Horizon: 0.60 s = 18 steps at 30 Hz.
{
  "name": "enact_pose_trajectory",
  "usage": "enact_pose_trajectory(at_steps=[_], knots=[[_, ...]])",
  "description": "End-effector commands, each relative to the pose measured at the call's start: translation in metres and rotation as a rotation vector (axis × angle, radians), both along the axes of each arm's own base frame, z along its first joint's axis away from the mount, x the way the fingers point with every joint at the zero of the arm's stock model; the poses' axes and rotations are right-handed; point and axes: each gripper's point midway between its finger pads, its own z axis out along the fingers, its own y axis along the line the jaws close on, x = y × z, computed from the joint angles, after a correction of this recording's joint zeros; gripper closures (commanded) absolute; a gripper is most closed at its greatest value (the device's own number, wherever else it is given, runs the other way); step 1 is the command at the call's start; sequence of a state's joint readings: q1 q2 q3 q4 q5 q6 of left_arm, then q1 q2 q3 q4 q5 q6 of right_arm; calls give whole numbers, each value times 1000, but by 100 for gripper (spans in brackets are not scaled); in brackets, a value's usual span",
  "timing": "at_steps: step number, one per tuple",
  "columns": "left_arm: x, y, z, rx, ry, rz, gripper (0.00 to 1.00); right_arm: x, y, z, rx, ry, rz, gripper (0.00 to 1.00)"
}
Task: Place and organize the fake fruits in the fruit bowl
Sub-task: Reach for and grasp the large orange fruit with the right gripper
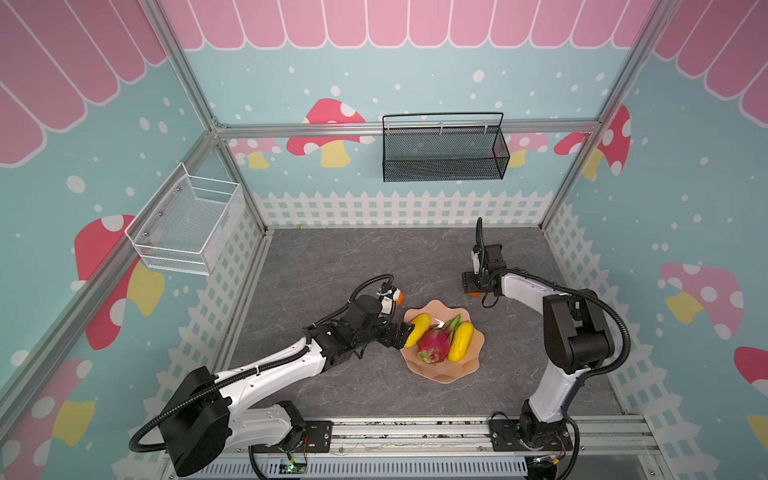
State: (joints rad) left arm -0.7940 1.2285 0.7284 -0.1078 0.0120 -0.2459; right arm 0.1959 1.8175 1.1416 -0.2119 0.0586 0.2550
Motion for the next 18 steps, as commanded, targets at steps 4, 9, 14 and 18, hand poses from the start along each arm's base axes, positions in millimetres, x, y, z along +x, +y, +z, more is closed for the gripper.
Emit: enact_pose_trajectory(at_steps=[4, 9, 14, 18], knots=[[3, -2, 8, -16, -11, 1, 0, -17, 7, 23, 57, -102, 54, 46], [1, 4, 4, -23, -4, 26, 0, -59, 27, 61, 181, -292, 151, 49], [2, 4, 3, -54, 2, 49, 0, -112, 47, 108, 383, -565, 207, 49], [2, -1, 6, -80, 16, 47, 0, -141, 62, 126, 440, -668, 309, 48]])
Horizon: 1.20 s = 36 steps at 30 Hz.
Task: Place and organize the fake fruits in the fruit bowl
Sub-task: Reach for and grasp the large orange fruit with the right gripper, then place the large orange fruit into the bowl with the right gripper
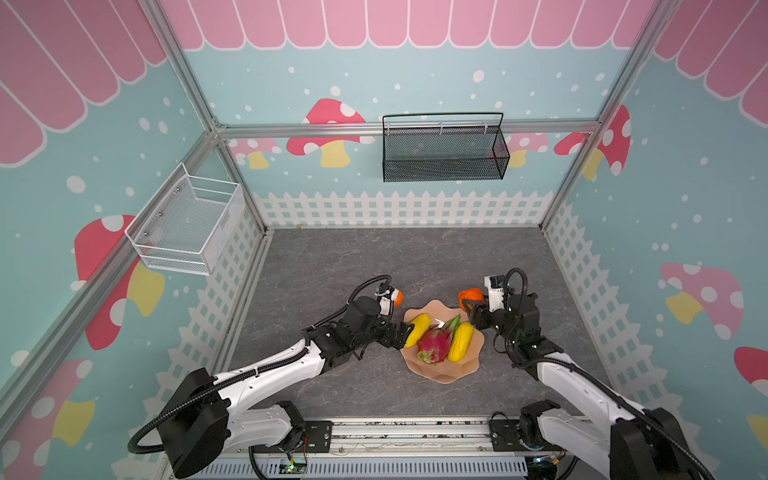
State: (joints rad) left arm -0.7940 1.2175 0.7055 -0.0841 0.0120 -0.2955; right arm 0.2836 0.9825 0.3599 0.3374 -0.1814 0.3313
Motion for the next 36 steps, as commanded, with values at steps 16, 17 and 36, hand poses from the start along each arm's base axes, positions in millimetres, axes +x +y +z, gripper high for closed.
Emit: enact_pose_trajectory(at_steps=[16, 17, 36], knots=[[1, -3, 6, -54, 15, 23, 0, -19, 61, 15, 46, -146, 219, 47], [1, -3, 6, -51, 14, 21, 0, -18, 63, 11, 40, -135, 222, 47], [6, -3, -2, -19, 14, 32, 0, -6, 78, -25, -6, -43, 248, 38]])
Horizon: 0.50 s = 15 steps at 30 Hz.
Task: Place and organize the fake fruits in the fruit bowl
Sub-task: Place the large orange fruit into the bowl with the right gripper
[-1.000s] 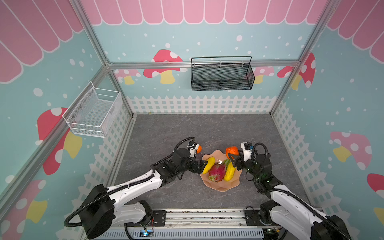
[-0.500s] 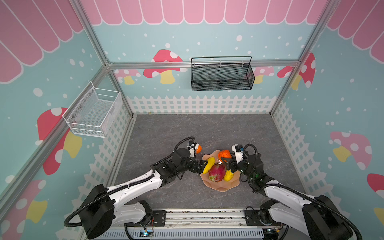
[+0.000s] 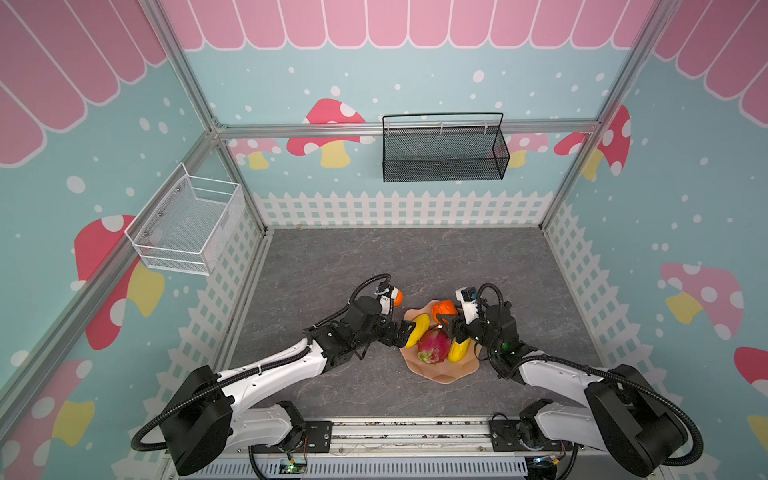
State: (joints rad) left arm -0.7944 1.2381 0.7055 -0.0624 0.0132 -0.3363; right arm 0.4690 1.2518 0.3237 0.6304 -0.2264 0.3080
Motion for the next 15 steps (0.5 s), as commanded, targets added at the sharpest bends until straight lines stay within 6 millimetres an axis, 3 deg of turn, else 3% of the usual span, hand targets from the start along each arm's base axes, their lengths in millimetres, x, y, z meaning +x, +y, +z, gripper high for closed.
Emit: enact_pose_trajectory(at_steps=[1, 9, 15], knots=[[4, 1, 1, 8, -11, 13, 0, 6, 7, 11, 4, -45, 14, 37], [20, 14, -4, 90, -7, 88, 0, 7, 4, 12, -14, -42, 1, 22], [42, 19, -4, 101, -13, 147, 1, 3, -1, 36, -13, -96, -14, 14]])
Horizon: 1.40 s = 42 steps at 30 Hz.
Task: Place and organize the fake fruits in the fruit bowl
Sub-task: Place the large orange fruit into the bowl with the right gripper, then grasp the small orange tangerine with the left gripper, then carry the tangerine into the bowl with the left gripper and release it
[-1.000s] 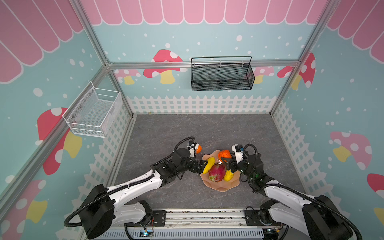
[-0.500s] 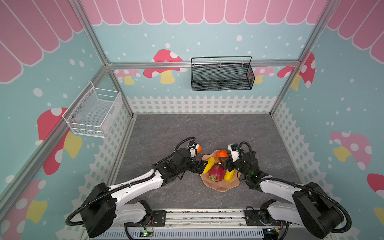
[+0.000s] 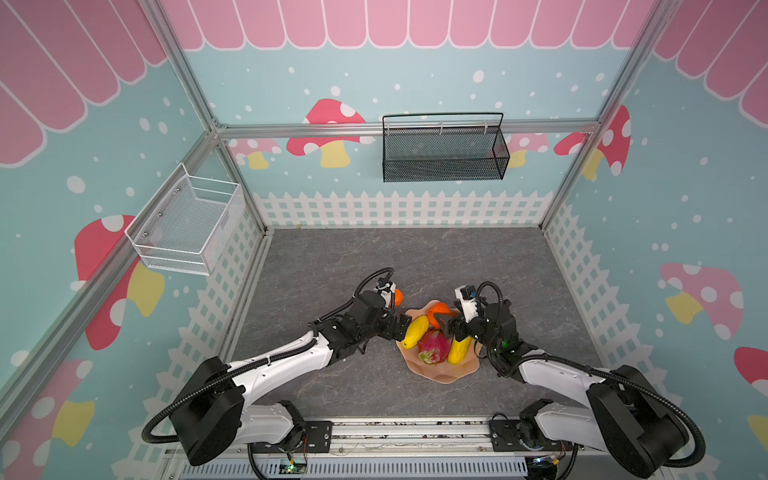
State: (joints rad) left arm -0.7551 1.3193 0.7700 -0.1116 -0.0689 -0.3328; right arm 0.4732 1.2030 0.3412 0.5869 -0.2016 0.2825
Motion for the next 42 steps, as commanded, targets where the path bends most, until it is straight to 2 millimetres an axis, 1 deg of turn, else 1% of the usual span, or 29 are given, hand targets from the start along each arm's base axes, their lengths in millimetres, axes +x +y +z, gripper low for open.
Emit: enact_pose_trajectory(at_steps=[1, 4, 7, 8, 10, 11, 13, 16, 19, 23, 26, 32, 35, 39, 42], knots=[[22, 7, 5, 30, -26, 61, 1, 0, -1, 29, 9, -70, -6, 13], [41, 10, -2, 54, -15, 107, 2, -7, -4, 51, 32, -102, -7, 12], [55, 4, -11, 66, 5, 115, 5, -20, -2, 62, 38, -80, 23, 10], [59, 3, -15, 73, 12, 121, 6, -25, 1, 63, 37, -66, 40, 6], [70, 4, -26, 90, 39, 150, 7, -36, 5, 56, 23, -7, 62, 1], [74, 4, -31, 93, 50, 157, 7, -42, 8, 53, 17, 16, 77, 3], [84, 0, -39, 87, 72, 159, 9, -54, 13, 44, 7, 71, 102, 3], [96, -3, -53, 102, 95, 179, 10, -72, 23, 38, 15, 114, 140, 3], [103, -6, -67, 115, 126, 190, 11, -86, 30, 34, 37, 152, 173, 3], [110, -8, -79, 127, 141, 204, 13, -97, 32, 28, 40, 172, 186, 3], [114, -5, -86, 150, 156, 234, 15, -99, 30, 26, 39, 171, 183, 3], [117, -1, -95, 178, 171, 260, 22, -102, 27, 31, 42, 161, 184, 3], [117, -1, -97, 178, 175, 257, 29, -102, 26, 28, 29, 175, 178, 3], [114, 0, -86, 154, 155, 250, 43, -105, 23, 21, 26, 202, 166, 3], [109, 5, -72, 144, 131, 242, 45, -109, 20, 21, 48, 215, 163, 3]])
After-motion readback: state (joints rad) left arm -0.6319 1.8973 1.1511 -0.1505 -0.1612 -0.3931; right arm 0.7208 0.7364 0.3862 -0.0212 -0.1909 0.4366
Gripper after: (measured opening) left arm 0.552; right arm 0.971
